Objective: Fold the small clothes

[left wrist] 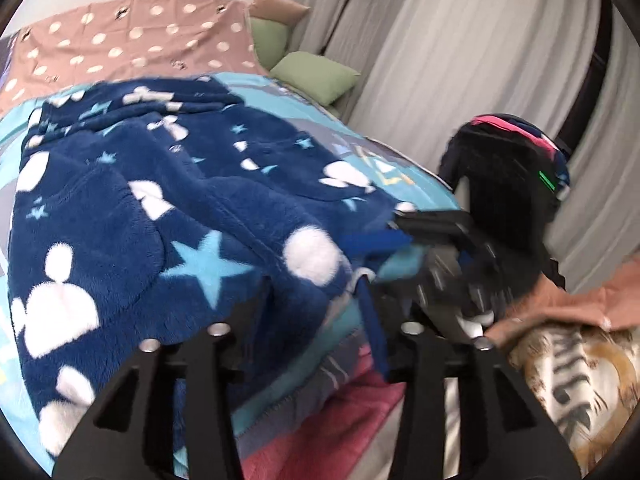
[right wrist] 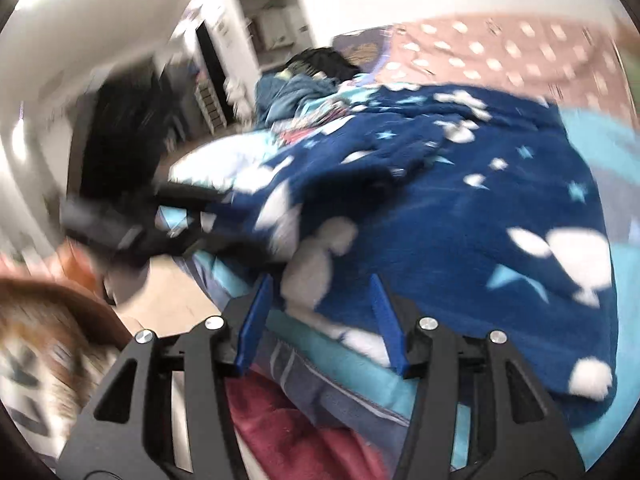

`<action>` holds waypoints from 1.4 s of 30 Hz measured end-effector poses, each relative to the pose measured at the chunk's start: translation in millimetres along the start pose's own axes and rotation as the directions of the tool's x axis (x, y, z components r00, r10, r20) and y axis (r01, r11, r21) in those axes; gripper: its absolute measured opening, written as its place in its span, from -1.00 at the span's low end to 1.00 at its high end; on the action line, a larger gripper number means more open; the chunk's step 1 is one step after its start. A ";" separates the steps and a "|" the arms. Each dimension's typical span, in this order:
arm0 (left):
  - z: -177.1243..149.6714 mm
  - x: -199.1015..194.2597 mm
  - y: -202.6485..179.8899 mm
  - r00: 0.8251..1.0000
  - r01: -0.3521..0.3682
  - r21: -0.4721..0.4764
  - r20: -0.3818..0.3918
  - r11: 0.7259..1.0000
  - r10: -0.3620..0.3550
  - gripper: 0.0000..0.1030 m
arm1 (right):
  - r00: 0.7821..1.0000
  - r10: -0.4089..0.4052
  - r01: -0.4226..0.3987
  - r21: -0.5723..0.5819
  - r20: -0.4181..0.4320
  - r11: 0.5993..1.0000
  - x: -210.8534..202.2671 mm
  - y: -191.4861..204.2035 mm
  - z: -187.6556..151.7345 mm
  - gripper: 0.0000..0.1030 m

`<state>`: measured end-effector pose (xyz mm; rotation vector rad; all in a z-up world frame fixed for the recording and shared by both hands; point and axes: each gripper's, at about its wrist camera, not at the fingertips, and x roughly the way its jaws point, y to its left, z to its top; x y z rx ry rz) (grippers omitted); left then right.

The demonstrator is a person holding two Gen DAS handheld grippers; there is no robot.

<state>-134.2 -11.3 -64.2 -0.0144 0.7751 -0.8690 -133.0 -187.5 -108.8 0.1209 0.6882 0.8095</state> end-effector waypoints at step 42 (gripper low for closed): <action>-59.8 -60.9 120.4 0.988 -0.076 -0.500 0.079 0.862 0.133 0.49 | 0.996 -0.074 0.031 0.542 0.058 0.840 -88.8 -119.2 -45.6 0.26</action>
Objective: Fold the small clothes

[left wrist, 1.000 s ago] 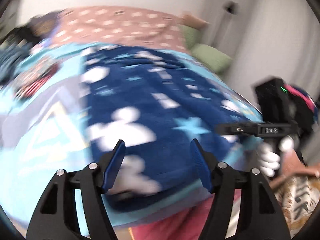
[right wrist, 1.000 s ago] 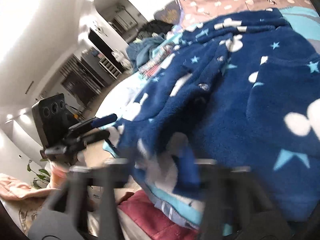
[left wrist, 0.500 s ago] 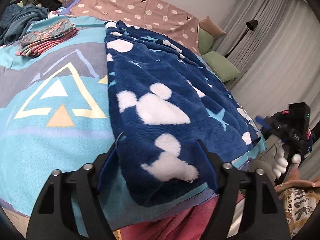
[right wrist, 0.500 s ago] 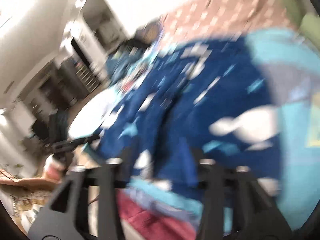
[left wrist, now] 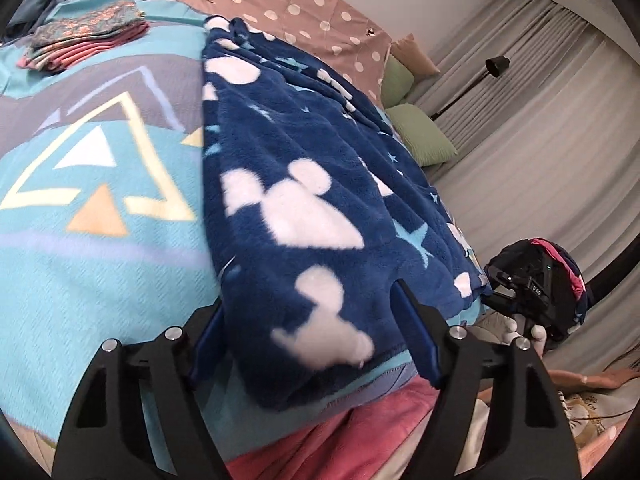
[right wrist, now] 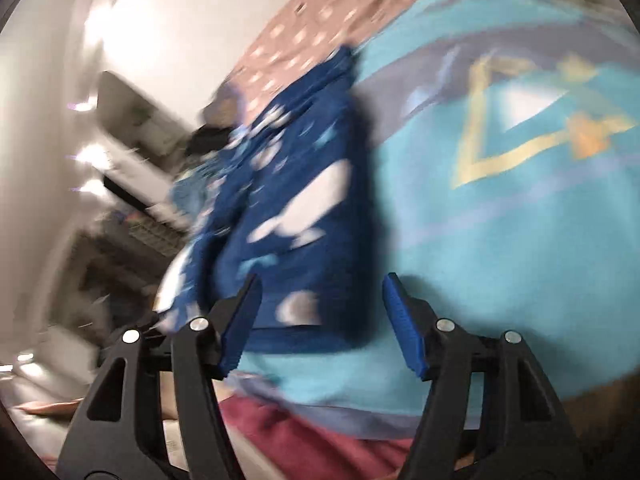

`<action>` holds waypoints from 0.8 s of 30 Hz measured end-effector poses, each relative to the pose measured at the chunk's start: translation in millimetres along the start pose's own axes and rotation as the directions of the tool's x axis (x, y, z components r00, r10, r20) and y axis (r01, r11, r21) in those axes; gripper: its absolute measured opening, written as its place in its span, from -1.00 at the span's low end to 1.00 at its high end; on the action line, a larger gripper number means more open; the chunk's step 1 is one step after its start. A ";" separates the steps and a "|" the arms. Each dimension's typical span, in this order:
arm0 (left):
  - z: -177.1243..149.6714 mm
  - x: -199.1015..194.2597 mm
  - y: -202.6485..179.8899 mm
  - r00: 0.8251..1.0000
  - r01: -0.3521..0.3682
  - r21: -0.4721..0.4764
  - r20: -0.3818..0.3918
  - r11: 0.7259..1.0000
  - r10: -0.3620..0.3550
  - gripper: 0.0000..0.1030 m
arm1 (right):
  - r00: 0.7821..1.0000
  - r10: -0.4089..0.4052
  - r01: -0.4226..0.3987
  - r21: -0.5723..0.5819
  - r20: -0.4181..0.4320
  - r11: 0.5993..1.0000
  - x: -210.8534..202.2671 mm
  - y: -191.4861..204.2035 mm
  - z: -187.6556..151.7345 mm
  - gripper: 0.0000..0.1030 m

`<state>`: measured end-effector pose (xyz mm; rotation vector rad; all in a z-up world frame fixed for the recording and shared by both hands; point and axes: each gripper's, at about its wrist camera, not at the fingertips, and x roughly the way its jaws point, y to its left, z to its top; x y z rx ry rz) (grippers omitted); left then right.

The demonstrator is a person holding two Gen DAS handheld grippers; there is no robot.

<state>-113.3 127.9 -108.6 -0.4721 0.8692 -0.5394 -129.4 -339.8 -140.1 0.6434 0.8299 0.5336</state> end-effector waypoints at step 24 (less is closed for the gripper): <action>29.0 -49.7 -63.9 0.960 0.153 0.156 0.211 0.976 -0.184 -0.78 | 0.951 0.276 -0.263 -0.107 0.140 0.959 -47.2 70.0 30.5 -0.81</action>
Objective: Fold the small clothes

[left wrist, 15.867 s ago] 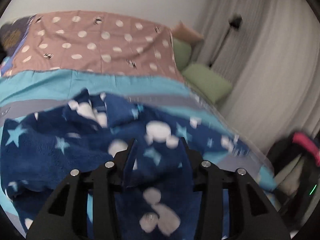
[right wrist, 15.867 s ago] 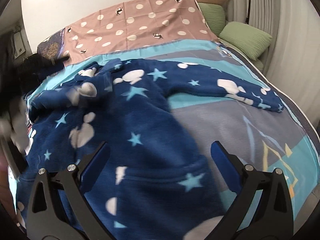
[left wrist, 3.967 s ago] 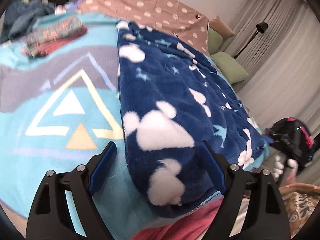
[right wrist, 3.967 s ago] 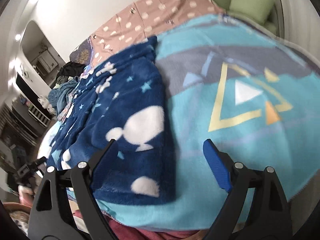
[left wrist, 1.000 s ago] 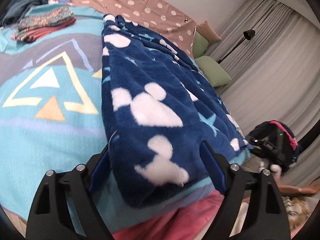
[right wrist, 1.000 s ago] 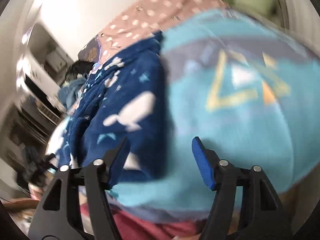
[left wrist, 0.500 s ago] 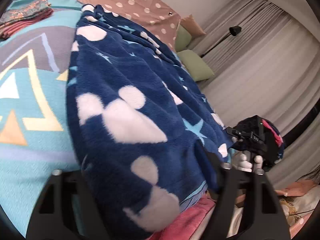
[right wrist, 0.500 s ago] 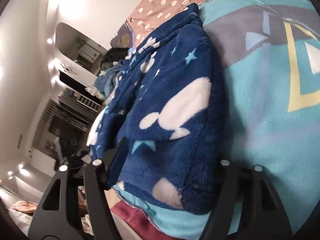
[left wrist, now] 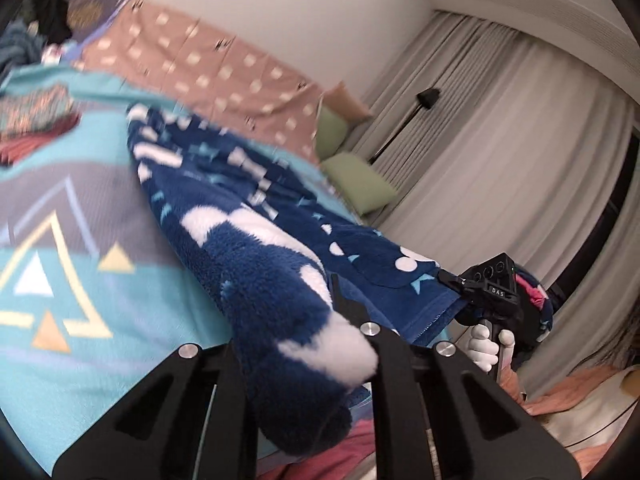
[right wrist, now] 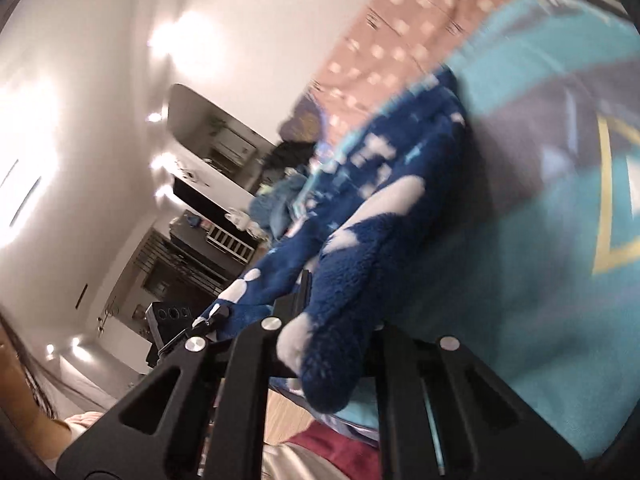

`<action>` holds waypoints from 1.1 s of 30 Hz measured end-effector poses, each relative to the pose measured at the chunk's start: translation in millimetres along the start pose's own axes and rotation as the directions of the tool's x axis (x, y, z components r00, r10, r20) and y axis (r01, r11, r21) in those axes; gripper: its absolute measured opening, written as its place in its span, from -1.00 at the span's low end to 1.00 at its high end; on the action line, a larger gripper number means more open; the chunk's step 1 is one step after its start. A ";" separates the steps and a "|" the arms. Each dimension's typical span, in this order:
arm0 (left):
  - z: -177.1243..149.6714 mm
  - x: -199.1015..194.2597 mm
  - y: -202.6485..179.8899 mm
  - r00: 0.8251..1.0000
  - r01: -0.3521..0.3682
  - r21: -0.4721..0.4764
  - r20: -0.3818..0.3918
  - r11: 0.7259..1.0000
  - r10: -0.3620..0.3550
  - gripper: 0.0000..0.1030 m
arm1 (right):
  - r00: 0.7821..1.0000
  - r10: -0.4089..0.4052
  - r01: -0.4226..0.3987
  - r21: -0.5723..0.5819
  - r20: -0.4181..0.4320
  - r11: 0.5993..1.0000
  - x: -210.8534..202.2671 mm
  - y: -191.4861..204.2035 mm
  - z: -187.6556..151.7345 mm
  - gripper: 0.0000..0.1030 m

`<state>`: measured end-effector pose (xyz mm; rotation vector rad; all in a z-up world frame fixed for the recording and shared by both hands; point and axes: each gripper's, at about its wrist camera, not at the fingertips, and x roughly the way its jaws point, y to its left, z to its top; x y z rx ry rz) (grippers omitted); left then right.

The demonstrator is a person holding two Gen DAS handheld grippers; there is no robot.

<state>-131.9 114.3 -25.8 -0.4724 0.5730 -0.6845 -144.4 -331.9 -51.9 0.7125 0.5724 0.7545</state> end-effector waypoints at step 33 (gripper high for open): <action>197.6 66.2 25.9 0.977 -0.159 0.138 0.164 0.978 0.136 -0.77 | 0.982 -0.039 0.077 -0.205 0.185 0.976 98.9 13.7 204.0 -0.74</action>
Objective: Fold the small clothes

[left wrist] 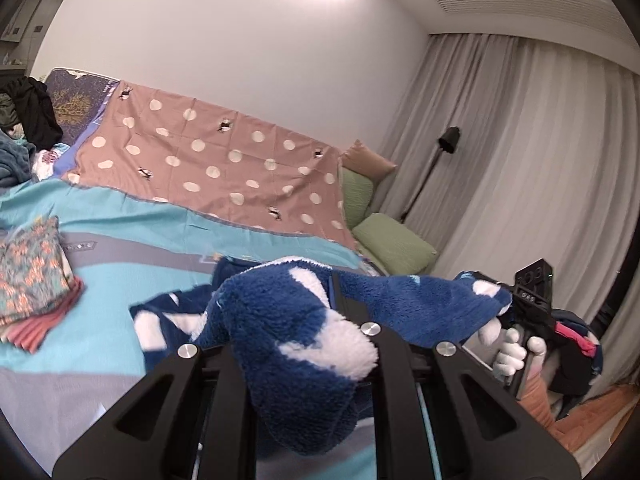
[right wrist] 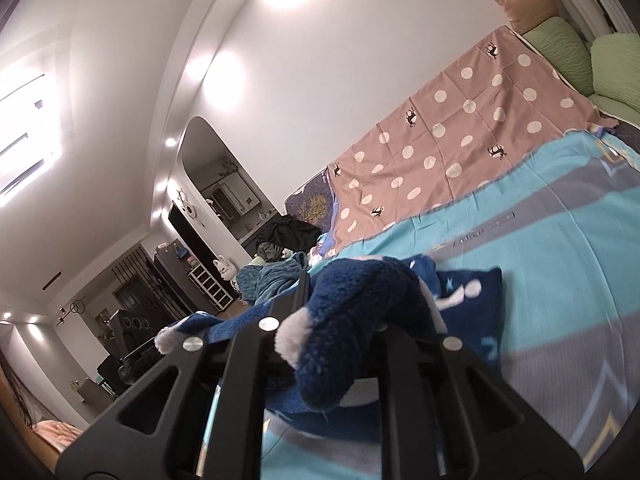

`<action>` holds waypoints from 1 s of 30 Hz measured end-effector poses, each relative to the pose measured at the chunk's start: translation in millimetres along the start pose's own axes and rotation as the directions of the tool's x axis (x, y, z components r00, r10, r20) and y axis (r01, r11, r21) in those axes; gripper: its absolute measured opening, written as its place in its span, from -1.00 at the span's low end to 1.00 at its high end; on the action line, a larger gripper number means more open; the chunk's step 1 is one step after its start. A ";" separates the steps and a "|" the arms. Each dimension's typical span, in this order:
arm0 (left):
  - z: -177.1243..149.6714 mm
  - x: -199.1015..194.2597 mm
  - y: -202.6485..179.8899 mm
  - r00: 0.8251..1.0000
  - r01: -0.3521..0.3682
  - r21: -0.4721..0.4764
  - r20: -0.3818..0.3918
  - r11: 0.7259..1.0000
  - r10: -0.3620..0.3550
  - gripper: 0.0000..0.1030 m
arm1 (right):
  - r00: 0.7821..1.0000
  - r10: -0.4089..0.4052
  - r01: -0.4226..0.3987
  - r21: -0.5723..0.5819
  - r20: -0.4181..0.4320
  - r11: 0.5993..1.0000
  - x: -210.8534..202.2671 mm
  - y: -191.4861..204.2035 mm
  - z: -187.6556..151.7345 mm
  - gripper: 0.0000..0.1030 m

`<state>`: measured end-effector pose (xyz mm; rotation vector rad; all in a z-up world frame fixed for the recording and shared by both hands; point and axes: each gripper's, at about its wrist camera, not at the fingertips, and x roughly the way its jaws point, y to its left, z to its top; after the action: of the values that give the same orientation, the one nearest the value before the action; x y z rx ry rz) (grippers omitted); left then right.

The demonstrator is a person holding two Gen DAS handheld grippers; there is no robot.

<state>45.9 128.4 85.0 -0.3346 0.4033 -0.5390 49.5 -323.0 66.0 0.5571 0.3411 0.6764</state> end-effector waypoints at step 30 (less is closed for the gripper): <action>15.2 187.2 169.0 0.956 -0.143 -0.116 -0.273 0.983 0.107 -0.02 | 0.897 -0.253 0.269 -0.006 -0.364 0.963 197.1 -126.6 12.6 -0.13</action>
<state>271.4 164.3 -23.2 -0.3644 0.7190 -0.4334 262.3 -277.2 -21.3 0.4157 0.7660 0.5083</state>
